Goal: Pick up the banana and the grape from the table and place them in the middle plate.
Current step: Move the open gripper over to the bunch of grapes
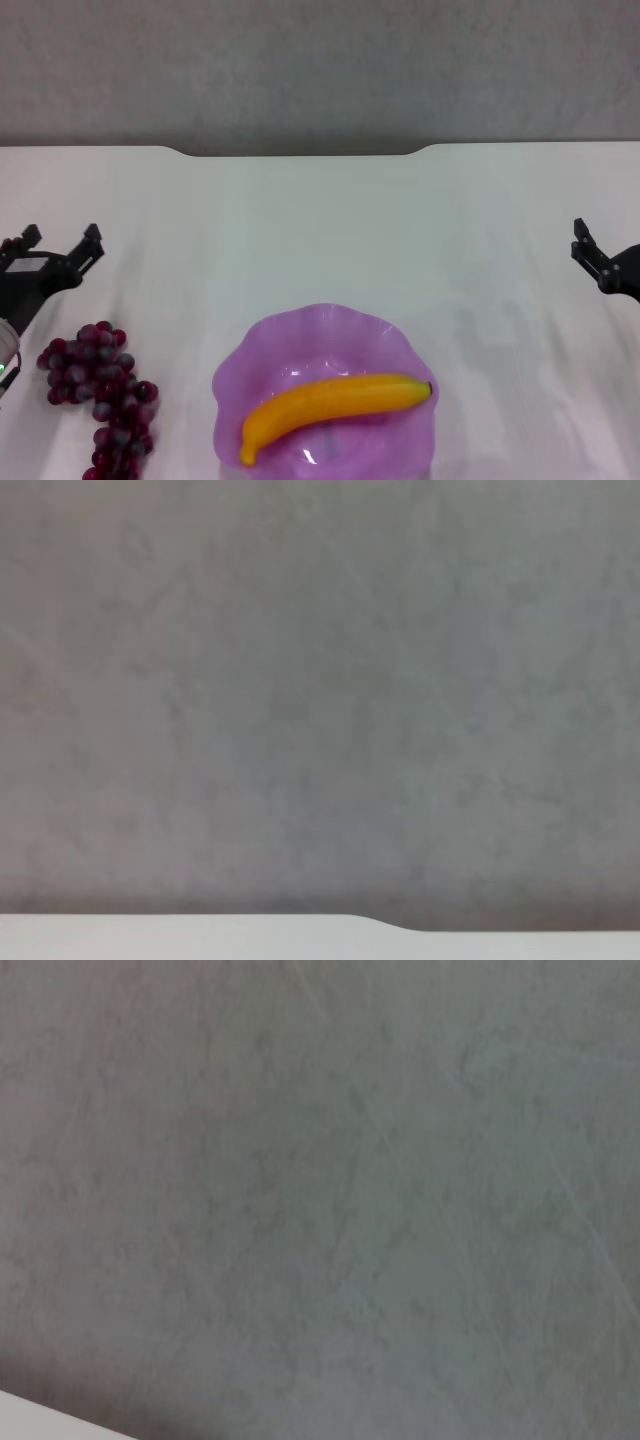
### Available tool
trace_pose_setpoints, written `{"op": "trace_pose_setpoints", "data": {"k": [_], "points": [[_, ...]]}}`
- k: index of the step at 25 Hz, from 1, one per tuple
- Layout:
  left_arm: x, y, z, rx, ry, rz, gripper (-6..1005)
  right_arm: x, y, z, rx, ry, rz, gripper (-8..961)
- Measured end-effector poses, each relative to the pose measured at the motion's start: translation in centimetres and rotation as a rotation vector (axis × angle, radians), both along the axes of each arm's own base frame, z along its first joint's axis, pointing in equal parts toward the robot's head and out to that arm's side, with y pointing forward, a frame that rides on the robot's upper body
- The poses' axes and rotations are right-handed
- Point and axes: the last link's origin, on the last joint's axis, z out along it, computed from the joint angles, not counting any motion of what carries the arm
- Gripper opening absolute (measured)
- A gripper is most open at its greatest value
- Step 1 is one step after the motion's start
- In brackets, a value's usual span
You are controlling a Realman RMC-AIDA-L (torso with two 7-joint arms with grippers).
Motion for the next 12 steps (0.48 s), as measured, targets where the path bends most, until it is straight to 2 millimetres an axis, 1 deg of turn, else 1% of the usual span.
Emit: {"op": "trace_pose_setpoints", "data": {"k": [8, 12], "points": [[0.5, -0.1, -0.8, -0.048, 0.008, -0.027, 859, 1.1, -1.2, -0.3, -0.015, 0.015, -0.029, 891], [1.0, 0.0, -1.3, -0.080, 0.025, -0.057, 859, 1.3, -1.4, -0.4, -0.031, 0.006, -0.037, 891]]}}
